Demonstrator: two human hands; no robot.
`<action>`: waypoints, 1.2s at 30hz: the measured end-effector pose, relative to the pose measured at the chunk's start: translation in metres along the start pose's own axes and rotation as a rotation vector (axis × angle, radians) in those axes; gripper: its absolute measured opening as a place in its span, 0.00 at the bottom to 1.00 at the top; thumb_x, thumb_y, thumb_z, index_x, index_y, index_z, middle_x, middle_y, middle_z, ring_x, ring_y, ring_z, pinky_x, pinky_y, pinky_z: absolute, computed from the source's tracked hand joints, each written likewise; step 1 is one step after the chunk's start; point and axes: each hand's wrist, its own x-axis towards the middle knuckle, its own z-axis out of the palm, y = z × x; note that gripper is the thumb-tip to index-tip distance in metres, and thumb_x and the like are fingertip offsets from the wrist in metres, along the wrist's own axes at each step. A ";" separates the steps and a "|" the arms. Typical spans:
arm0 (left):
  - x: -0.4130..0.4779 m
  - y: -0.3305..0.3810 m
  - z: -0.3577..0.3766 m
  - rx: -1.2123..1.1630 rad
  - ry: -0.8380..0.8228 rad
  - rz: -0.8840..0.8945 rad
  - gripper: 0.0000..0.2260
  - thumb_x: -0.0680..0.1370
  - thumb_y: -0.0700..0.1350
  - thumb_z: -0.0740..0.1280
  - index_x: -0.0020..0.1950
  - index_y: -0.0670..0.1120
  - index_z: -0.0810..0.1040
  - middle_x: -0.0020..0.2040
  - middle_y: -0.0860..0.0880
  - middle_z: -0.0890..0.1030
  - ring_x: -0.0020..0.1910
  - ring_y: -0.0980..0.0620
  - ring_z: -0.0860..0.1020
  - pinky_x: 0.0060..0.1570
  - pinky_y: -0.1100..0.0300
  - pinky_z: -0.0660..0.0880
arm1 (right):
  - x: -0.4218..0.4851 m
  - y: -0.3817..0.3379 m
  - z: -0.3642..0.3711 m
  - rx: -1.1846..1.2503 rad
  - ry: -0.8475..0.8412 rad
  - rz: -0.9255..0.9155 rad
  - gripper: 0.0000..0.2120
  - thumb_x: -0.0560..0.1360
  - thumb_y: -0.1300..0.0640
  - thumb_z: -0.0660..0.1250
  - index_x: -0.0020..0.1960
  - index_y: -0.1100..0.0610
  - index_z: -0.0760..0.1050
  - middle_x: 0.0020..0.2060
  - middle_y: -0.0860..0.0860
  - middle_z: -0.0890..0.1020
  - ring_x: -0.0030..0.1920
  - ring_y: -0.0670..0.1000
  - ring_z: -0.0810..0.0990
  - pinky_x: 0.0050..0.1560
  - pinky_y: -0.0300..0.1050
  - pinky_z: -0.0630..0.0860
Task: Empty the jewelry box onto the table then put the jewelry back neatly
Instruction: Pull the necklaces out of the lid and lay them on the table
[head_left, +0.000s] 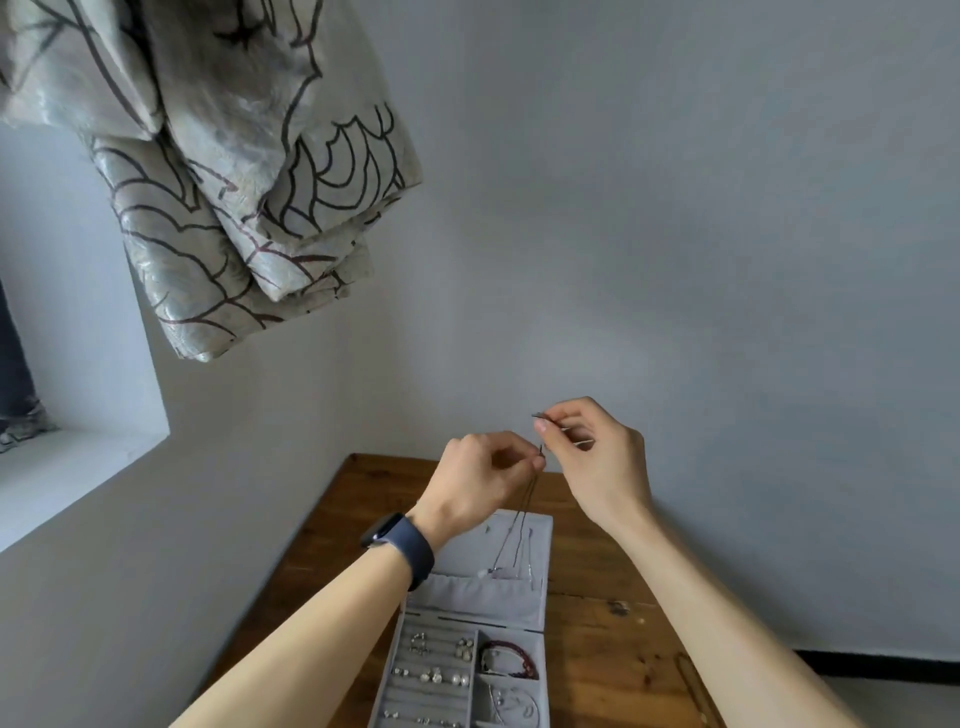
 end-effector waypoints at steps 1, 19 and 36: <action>0.000 0.007 -0.003 -0.021 0.020 -0.007 0.04 0.78 0.51 0.70 0.47 0.54 0.84 0.41 0.60 0.84 0.43 0.65 0.80 0.43 0.75 0.70 | 0.001 -0.004 -0.004 0.006 0.003 0.001 0.04 0.74 0.53 0.74 0.45 0.47 0.79 0.40 0.40 0.84 0.44 0.41 0.82 0.44 0.36 0.78; -0.026 0.073 -0.023 -0.512 -0.030 -0.250 0.03 0.79 0.44 0.69 0.48 0.45 0.80 0.39 0.50 0.83 0.39 0.51 0.82 0.45 0.56 0.75 | -0.098 0.010 -0.022 0.235 -0.308 0.390 0.07 0.77 0.48 0.70 0.53 0.47 0.81 0.49 0.40 0.84 0.52 0.39 0.81 0.54 0.35 0.76; -0.049 0.039 -0.027 -0.479 0.027 -0.297 0.17 0.79 0.47 0.71 0.53 0.31 0.80 0.25 0.58 0.70 0.26 0.53 0.62 0.31 0.60 0.63 | -0.087 0.047 -0.005 0.133 -0.148 0.469 0.05 0.78 0.49 0.67 0.53 0.47 0.79 0.48 0.44 0.83 0.51 0.47 0.81 0.51 0.42 0.78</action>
